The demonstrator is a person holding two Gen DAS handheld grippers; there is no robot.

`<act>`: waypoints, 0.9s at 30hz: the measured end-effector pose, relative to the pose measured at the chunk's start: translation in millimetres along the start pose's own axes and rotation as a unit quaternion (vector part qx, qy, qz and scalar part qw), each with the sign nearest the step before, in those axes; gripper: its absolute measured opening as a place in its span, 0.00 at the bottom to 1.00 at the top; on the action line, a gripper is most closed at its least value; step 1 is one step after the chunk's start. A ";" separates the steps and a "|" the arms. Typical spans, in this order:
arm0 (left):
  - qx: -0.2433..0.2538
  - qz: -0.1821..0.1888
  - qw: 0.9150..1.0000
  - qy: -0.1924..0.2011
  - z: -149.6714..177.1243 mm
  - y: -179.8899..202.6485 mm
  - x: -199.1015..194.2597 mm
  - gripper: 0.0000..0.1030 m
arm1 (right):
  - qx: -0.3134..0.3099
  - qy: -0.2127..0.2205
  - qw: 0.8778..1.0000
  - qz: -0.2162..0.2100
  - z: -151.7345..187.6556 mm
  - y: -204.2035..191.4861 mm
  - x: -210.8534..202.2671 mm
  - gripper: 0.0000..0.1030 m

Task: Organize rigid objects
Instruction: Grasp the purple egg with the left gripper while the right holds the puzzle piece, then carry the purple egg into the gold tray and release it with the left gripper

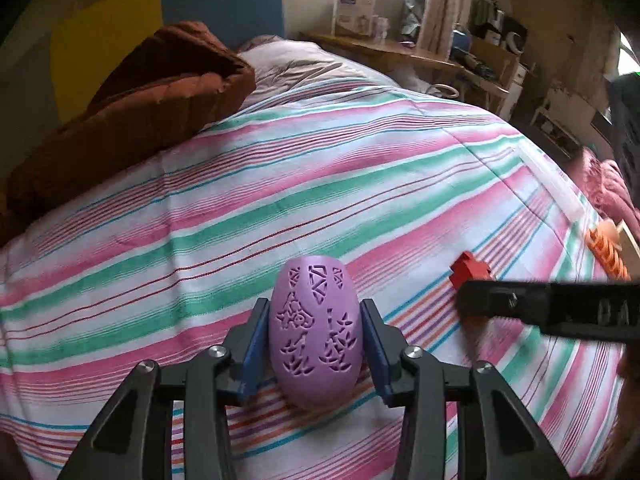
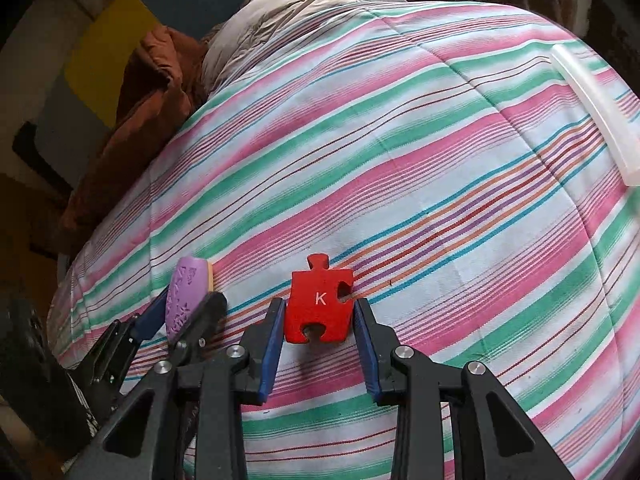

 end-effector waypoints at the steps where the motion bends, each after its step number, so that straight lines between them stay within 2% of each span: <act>1: 0.005 -0.003 1.000 0.000 1.4 0.8 -1.4 0.43 | -0.001 0.000 1.000 -0.001 0.8 0.6 -1.4 0.34; 4: 0.006 -0.009 1.000 -0.003 10.5 1.1 -8.7 0.43 | -0.008 0.001 1.000 -0.004 1.8 -2.2 -2.1 0.34; 11: -0.056 0.012 0.998 0.005 34.8 3.1 -39.7 0.43 | -0.016 -0.003 1.000 -0.013 6.7 -10.3 3.2 0.34; 18: -0.072 0.017 0.997 0.021 58.1 8.9 -75.6 0.43 | -0.039 -0.007 0.999 -0.021 13.3 -21.2 7.6 0.34; 22: -0.098 0.024 0.994 0.038 75.0 9.6 -107.3 0.43 | -0.063 -0.010 0.998 -0.023 20.9 -32.0 10.2 0.34; 27: -0.106 0.025 0.992 0.062 98.6 13.0 -149.0 0.43 | -0.082 -0.013 0.996 -0.022 28.6 -38.5 12.6 0.34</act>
Point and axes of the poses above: each gripper's, at about its wrist camera, not at the fingertips, and x roughly the way its jaws point, y to its right, z to its underside, the point moved 10 cm from there along x, roughly the way its jaws point, and after that the axes turned 15 degrees about x, right-handed, at the moved point
